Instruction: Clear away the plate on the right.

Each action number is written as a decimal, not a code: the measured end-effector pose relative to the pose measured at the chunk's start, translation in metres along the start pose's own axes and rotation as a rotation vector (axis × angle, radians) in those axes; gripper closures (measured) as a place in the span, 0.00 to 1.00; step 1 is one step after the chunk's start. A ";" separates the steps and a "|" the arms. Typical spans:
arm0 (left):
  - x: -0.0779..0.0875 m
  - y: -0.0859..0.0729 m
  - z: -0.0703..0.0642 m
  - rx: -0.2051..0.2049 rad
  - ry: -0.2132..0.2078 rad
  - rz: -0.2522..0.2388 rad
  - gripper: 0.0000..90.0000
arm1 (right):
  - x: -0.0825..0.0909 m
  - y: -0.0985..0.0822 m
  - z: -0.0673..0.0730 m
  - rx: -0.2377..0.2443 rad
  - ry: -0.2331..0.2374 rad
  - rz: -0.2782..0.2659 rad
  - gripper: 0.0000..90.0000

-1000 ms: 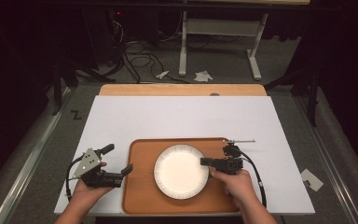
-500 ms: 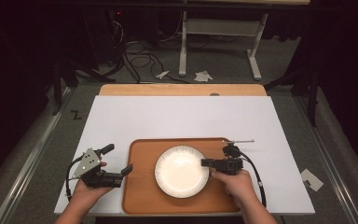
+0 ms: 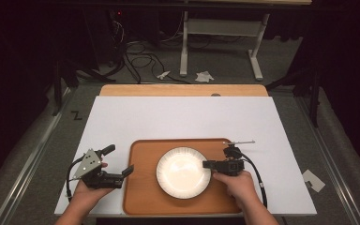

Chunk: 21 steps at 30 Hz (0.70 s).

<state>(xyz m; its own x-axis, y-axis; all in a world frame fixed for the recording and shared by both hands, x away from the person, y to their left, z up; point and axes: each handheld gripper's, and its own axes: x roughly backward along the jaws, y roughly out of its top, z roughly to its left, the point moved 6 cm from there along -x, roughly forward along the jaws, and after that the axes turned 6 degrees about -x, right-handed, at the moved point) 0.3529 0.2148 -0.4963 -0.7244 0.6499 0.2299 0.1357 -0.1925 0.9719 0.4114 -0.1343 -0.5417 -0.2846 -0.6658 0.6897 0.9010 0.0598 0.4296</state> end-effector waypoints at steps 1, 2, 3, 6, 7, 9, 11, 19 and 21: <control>0.000 0.000 0.000 0.000 -0.001 0.001 0.01 | 0.000 0.000 0.000 0.001 0.000 0.000 0.86; 0.000 0.000 0.000 0.000 -0.001 0.001 0.01 | 0.000 0.000 0.000 0.003 0.001 0.000 0.85; 0.000 0.000 0.000 -0.001 -0.001 0.002 0.01 | 0.000 0.000 0.000 0.005 0.002 0.002 0.85; 0.000 -0.001 0.000 -0.001 -0.003 0.007 0.01 | 0.000 -0.001 0.000 0.009 0.005 0.006 0.83; 0.000 -0.001 0.000 -0.001 -0.003 0.007 0.01 | -0.001 -0.001 0.000 0.010 0.006 0.008 0.82; 0.000 -0.001 0.000 -0.001 -0.002 0.008 0.01 | -0.001 -0.001 0.001 0.012 0.005 0.011 0.80; 0.000 -0.001 0.000 -0.001 -0.002 0.012 0.01 | -0.001 -0.001 0.002 0.018 0.007 0.014 0.77; -0.001 -0.001 0.000 0.000 -0.001 0.014 0.01 | 0.005 0.002 0.005 0.080 -0.017 -0.011 0.60; -0.001 -0.001 0.000 0.004 0.000 0.012 0.01 | 0.009 0.006 0.006 0.113 -0.036 -0.034 0.56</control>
<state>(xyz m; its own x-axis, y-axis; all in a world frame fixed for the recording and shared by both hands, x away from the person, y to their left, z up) 0.3532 0.2146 -0.4977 -0.7224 0.6477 0.2420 0.1477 -0.1974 0.9691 0.4120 -0.1355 -0.5296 -0.3279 -0.6417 0.6934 0.8484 0.1228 0.5149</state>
